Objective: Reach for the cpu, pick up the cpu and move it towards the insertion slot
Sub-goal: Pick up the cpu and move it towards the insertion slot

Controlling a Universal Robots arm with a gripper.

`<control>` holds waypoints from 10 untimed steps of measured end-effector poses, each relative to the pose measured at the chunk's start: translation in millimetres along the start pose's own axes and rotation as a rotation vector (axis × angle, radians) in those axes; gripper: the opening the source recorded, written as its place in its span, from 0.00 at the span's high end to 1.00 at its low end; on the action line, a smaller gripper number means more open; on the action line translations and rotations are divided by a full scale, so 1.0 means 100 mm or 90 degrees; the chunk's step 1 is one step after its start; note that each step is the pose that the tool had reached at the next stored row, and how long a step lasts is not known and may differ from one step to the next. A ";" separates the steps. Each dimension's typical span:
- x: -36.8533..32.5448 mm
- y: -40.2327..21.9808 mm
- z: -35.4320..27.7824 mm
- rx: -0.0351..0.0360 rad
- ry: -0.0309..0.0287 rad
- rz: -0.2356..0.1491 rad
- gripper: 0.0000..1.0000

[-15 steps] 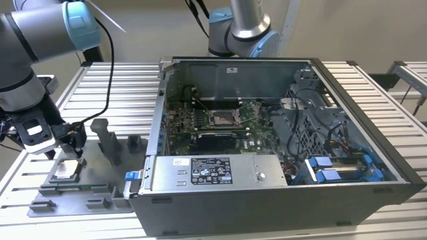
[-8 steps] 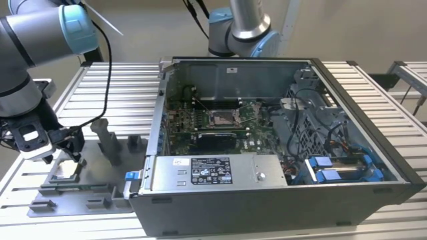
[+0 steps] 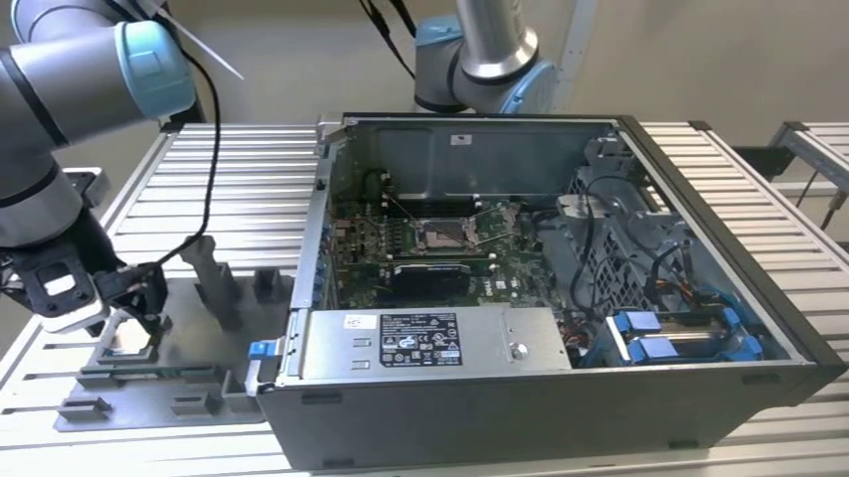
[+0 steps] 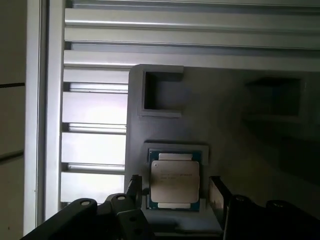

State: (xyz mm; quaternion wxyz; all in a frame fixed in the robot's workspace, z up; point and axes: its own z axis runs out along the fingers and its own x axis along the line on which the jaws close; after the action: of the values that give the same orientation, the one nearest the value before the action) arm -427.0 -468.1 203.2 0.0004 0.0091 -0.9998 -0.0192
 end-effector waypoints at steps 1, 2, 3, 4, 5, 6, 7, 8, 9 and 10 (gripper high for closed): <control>-0.001 0.000 0.010 0.0000 0.0000 0.000 0.00; -0.002 -0.001 0.021 -0.0001 -0.0001 0.000 0.00; -0.002 -0.002 0.030 -0.0001 -0.0001 0.000 0.00; -0.002 -0.003 0.037 0.0000 0.0000 0.000 0.00; -0.002 -0.004 0.046 0.0000 0.0000 0.000 0.00; -0.002 -0.005 0.055 0.0000 -0.0001 0.000 0.00; -0.002 -0.005 0.063 -0.0001 -0.0001 0.000 0.00; -0.002 -0.006 0.071 0.0000 0.0000 0.000 0.00; -0.002 -0.006 0.081 -0.0001 -0.0001 0.000 0.00; -0.002 -0.006 0.091 -0.0001 -0.0001 0.000 0.00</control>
State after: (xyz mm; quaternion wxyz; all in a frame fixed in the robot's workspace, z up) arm -426.8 -468.3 194.1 0.0003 0.0091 -0.9998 -0.0193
